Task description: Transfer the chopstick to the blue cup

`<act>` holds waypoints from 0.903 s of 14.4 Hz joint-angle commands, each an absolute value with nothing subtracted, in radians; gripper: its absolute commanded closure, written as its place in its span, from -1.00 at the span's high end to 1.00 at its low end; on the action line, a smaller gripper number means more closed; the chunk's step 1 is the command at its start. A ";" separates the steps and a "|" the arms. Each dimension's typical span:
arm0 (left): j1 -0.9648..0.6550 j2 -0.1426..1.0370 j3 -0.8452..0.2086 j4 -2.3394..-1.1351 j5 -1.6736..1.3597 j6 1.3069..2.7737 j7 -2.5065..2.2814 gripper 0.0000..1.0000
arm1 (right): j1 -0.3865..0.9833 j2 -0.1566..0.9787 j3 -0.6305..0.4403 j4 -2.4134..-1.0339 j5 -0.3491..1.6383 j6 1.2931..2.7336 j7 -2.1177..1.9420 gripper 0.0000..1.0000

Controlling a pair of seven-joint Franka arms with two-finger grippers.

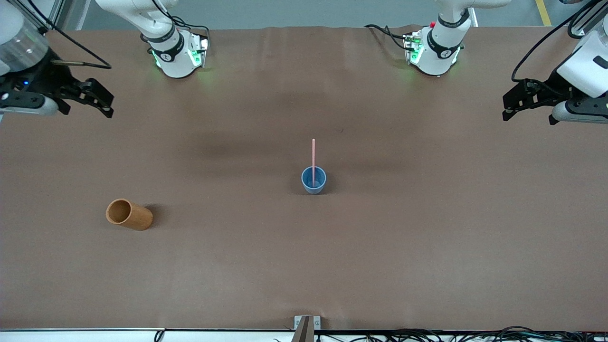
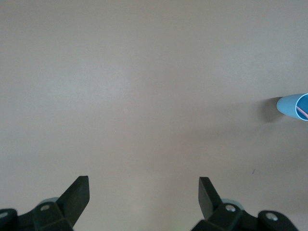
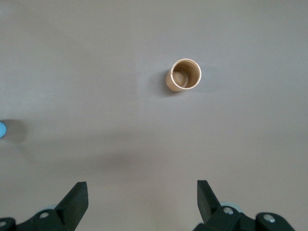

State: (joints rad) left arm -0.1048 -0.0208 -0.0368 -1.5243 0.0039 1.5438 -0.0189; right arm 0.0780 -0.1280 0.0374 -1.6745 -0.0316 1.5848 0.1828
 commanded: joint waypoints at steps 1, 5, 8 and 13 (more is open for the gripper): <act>-0.104 -0.015 -0.040 -1.500 -0.006 1.522 -0.015 1.00 | 0.049 -0.138 0.017 -1.688 -0.003 1.609 0.105 1.00; -0.104 -0.015 -0.041 -1.500 -0.006 1.520 -0.015 1.00 | -0.008 -0.061 0.018 -1.591 0.003 1.598 0.034 1.00; -0.103 -0.015 -0.041 -1.500 -0.005 1.520 -0.015 1.00 | -0.002 -0.063 0.018 -1.598 0.005 1.582 0.034 1.00; -0.103 -0.015 -0.041 -1.500 -0.005 1.520 -0.014 1.00 | 0.000 -0.058 0.018 -1.594 0.003 1.592 0.037 1.00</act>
State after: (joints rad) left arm -0.1053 -0.0209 -0.0382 -1.5239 0.0039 1.5438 -0.0189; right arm 0.0099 -0.0648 0.0156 -1.6136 -0.0167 1.5975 0.0474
